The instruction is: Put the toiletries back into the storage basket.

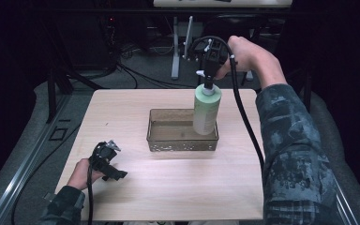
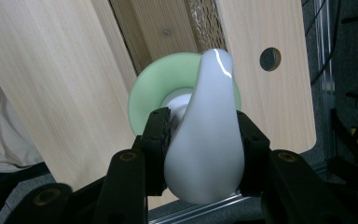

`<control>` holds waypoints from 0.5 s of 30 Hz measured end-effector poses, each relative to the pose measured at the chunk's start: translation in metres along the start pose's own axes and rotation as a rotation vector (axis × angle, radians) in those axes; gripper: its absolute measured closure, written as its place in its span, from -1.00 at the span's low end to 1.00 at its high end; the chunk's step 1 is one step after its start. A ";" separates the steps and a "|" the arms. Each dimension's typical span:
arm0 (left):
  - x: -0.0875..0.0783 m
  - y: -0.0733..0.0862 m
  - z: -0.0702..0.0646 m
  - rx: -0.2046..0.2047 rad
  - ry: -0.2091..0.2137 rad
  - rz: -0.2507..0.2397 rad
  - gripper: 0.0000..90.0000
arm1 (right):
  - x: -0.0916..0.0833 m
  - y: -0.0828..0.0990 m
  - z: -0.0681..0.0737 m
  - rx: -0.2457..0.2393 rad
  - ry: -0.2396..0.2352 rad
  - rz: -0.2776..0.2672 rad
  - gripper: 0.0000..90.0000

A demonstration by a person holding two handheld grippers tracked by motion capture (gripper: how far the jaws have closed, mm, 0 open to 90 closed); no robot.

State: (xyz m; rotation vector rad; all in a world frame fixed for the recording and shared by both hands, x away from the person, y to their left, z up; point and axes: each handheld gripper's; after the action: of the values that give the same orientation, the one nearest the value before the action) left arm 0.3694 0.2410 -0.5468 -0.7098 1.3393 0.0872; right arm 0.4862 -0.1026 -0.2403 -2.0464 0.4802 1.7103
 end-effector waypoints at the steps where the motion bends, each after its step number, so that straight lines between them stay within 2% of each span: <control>1: 0.000 0.000 0.000 0.000 0.000 0.000 -0.91 | 0.001 -0.001 0.000 0.001 0.003 -0.004 0.40; 15: 0.001 0.000 0.000 0.000 0.001 0.000 -0.91 | 0.023 0.000 -0.001 0.015 -0.011 -0.004 0.40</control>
State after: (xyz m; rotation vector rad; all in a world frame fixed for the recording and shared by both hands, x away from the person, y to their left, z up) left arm 0.3695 0.2406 -0.5472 -0.7098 1.3408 0.0872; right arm 0.4912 -0.1031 -0.2631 -2.0250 0.4837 1.7105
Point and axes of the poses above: each handheld gripper's, and its own axes: x roughly forward along the jaws, y roughly out of its underside, z roughly to its left, and after that the axes turned 13 degrees about x, right-handed
